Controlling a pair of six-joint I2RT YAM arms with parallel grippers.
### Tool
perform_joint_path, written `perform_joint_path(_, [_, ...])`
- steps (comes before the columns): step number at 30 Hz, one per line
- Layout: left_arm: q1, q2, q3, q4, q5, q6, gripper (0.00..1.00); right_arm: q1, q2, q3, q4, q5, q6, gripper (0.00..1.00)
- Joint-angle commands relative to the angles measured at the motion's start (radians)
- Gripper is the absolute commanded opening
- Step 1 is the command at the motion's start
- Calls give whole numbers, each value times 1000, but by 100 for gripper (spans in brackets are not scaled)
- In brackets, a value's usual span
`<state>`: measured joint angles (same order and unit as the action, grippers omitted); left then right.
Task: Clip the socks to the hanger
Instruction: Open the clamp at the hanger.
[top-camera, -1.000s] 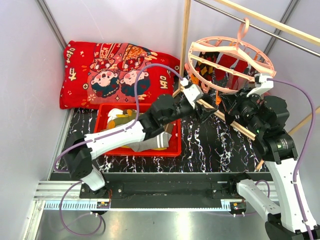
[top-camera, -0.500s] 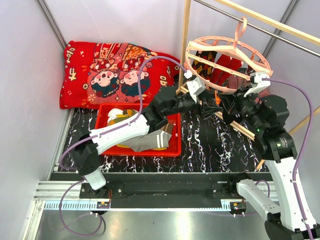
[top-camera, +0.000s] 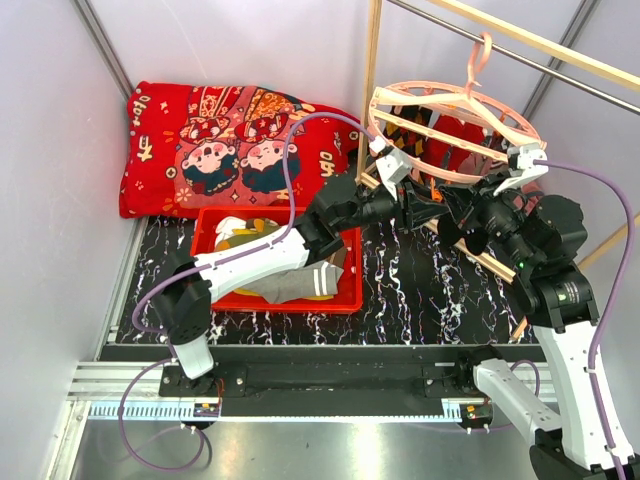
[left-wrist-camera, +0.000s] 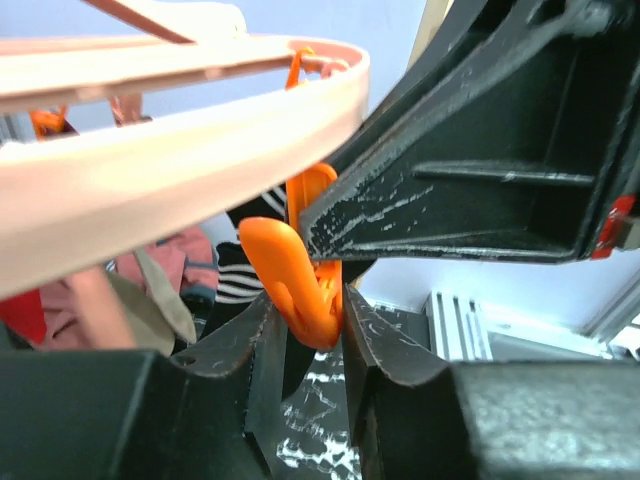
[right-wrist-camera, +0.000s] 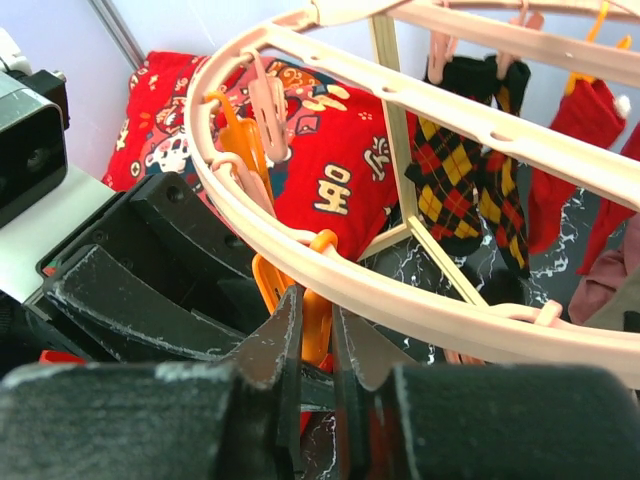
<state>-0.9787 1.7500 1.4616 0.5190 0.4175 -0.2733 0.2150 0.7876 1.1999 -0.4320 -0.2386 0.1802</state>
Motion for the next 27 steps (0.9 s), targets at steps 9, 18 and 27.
perform_joint_path(9, [-3,-40,-55,182,-31,-32,0,3,-17,-5,42,-13,56,29])
perform_joint_path(18, [-31,-64,-83,107,-143,72,0,1,-39,20,4,58,163,64])
perform_joint_path(27, [-75,-69,-53,30,-221,181,0,3,2,24,-14,88,165,71])
